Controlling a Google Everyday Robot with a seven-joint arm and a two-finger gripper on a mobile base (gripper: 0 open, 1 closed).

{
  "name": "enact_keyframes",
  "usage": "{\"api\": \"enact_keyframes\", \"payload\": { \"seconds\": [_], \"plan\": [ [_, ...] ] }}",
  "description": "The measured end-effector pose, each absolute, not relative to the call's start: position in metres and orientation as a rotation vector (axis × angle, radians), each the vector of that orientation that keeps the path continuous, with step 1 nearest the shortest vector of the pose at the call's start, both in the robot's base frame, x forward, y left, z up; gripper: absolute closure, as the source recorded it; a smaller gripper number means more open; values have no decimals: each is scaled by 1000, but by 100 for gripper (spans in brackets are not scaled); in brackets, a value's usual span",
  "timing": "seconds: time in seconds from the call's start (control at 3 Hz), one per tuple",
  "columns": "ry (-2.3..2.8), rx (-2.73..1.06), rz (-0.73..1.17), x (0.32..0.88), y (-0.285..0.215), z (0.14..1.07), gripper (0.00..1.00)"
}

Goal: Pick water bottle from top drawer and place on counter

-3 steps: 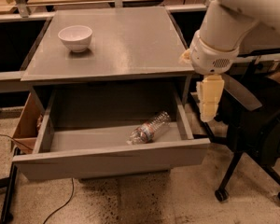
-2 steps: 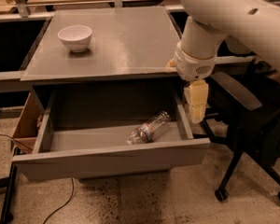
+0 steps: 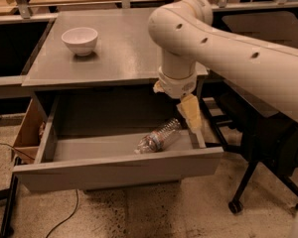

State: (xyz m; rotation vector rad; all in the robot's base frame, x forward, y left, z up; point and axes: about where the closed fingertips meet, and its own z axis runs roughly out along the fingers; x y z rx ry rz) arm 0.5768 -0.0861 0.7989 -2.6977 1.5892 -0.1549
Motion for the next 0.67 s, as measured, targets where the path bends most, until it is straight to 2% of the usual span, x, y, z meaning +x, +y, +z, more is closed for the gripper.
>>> {"api": "enact_keyframes", "payload": {
  "seconds": [0.67],
  "plan": [
    [1359, -2829, -277, 601, -46, 754, 0]
  ]
}}
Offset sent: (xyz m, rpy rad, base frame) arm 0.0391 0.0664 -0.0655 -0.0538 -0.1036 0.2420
